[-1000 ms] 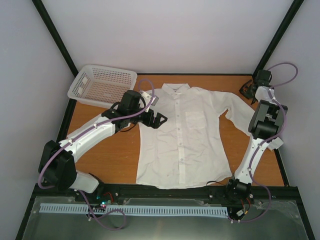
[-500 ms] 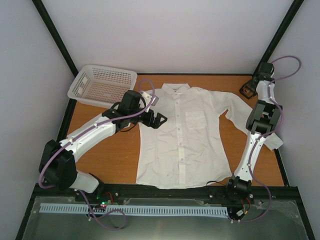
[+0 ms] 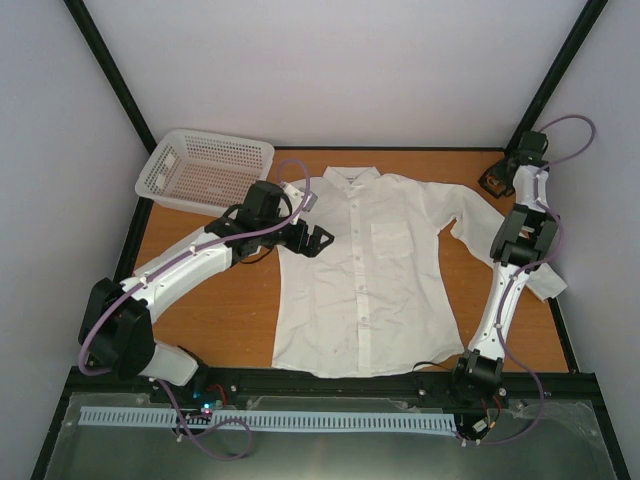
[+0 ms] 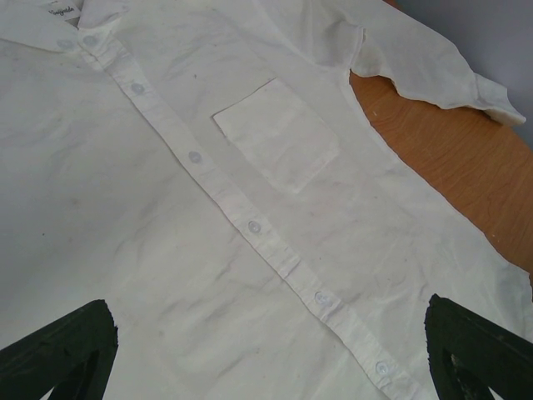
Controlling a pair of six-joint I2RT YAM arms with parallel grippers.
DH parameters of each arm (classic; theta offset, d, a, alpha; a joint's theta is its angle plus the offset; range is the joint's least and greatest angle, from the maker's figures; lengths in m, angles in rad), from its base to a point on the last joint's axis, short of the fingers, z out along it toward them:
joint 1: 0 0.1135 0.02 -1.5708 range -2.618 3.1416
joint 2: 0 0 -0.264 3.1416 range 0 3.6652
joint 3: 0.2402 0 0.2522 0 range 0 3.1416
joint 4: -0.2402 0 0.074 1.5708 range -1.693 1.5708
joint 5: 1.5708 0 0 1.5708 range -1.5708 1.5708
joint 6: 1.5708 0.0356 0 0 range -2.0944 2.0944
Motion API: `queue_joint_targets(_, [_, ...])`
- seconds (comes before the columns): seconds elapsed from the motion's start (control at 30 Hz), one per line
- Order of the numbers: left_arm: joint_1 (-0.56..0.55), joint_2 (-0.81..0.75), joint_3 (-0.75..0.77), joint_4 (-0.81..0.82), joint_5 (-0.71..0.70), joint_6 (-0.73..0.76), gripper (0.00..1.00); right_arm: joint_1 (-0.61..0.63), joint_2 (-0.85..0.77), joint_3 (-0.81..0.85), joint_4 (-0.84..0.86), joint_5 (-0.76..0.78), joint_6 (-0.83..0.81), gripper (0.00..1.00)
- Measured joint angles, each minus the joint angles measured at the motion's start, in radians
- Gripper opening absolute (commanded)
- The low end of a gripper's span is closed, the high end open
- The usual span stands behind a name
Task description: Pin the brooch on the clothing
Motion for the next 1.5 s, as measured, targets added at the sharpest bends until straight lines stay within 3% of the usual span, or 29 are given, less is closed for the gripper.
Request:
queue_joint_targets(0.3, [0.003, 0.0, 0.0, 0.0, 0.001, 0.0, 1.0, -0.017, 0.01, 0.008, -0.031, -0.097, 0.004, 0.25])
queue_joint_targets(0.97, [0.004, 0.0, -0.001, 0.0, 0.002, 0.0, 1.0, -0.021, -0.028, -0.06, -0.037, -0.148, -0.036, 0.29])
queue_joint_targets(1.1, [0.004, 0.0, -0.001, 0.0, 0.006, 0.0, 1.0, -0.021, -0.075, -0.129, -0.038, -0.14, -0.069, 0.36])
queue_joint_targets(1.5, [0.004, 0.0, -0.002, 0.001, 0.019, 0.0, 1.0, 0.003, -0.212, -0.354, 0.056, -0.12, -0.143, 0.43])
